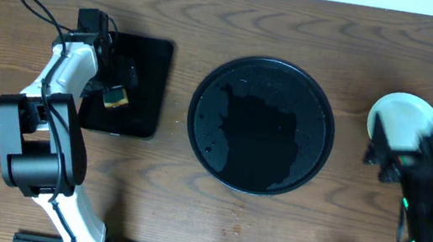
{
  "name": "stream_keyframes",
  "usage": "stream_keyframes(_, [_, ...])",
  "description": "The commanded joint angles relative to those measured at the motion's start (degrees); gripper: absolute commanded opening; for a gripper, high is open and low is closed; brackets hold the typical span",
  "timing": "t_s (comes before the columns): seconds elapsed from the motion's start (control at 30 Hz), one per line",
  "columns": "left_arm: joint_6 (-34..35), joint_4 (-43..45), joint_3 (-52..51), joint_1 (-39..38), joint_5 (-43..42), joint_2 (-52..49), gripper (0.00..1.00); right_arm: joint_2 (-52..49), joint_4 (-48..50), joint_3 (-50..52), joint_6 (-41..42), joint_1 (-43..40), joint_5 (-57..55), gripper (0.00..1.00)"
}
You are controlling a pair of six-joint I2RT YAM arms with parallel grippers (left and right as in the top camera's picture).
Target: Clean dirty plates on tray and stack at the side
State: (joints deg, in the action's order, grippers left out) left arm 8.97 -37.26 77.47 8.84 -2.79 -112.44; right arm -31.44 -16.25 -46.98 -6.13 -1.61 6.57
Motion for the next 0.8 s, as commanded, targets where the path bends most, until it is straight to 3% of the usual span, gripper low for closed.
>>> stream_keyframes(0.0, [-0.3,-0.2,-0.1,0.2,0.5,-0.6,0.94,8.7,4.0,3.6,-0.7,0.9,-0.1,0.99])
stream_keyframes(0.23, [-0.3,-0.2,-0.1,0.2,0.5,-0.6,0.94,23.8,16.5,15.3,-0.5,1.6,-0.1,0.99])
stream_keyframes(0.5, [-0.3,-0.2,-0.1,0.2,0.5,-0.6,0.94,29.3,40.4,32.5,5.6,2.8,-0.1,0.99])
stream_keyframes(0.77, [-0.3,-0.2,-0.1,0.2,0.5,-0.6,0.94,31.2,36.4,42.7,7.6,3.2,-0.2,0.99])
